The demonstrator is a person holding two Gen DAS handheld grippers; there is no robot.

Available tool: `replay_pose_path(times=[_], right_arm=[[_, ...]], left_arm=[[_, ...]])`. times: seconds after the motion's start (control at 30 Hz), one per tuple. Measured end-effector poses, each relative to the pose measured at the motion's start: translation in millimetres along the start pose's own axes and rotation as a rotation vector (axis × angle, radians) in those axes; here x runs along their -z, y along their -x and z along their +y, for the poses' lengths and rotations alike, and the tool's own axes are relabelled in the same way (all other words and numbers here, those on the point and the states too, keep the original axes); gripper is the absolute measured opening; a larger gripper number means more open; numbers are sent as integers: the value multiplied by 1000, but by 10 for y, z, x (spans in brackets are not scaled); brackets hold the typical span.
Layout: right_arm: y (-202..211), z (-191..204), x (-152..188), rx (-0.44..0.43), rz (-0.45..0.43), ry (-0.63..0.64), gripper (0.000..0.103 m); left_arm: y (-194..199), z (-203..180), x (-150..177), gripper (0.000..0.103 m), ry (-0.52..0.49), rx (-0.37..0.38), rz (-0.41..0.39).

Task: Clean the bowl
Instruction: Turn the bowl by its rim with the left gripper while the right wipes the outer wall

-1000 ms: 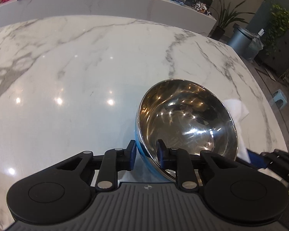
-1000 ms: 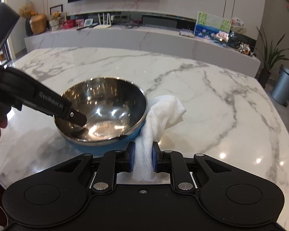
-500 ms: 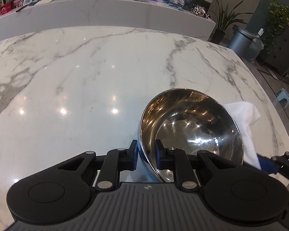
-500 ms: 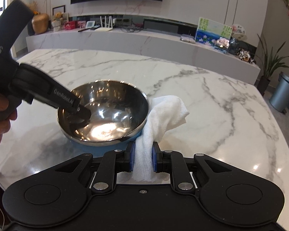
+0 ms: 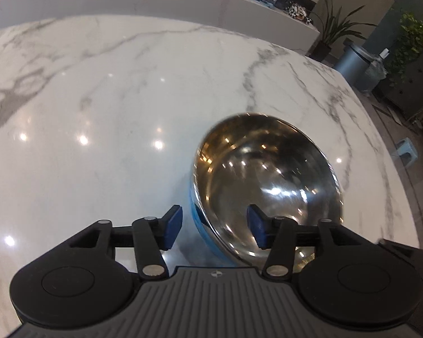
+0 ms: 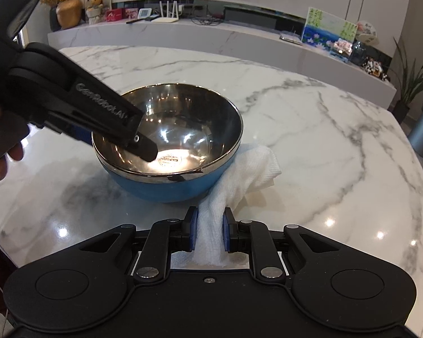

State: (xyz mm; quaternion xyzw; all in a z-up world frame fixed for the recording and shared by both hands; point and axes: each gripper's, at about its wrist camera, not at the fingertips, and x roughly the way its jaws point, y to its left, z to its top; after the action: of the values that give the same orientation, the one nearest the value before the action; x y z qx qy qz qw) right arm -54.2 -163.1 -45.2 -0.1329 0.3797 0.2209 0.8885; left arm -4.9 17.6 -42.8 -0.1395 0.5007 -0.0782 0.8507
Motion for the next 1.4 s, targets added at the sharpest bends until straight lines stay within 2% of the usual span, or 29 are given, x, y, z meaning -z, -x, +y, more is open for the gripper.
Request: replay_pose_path(times=[0.17,0.5,0.67,0.87,1.33,1.4], right_arm=[[-1,0,-2,4,-1,0,16],[65,-31,-15,12,-25,-4,16],[194,-114,-49,27,-90,-21,16],[291,-175,-68,35,-148,-14,16],[78,-27,-36,13,-49,40,16],[44,3,-19,8,-34,47,16]], left_arm=[[25,27,31,55,29,28,18],[1,-31,-5,30,-56,-19,3],[-2,-26,-57,22,-69,-53,-26],[31,-67,-114,22,-95,-78,-72],[-4,-23,-84,22,-68,-65,-51],[-14,-13,-67,26,-55,-67,-37]])
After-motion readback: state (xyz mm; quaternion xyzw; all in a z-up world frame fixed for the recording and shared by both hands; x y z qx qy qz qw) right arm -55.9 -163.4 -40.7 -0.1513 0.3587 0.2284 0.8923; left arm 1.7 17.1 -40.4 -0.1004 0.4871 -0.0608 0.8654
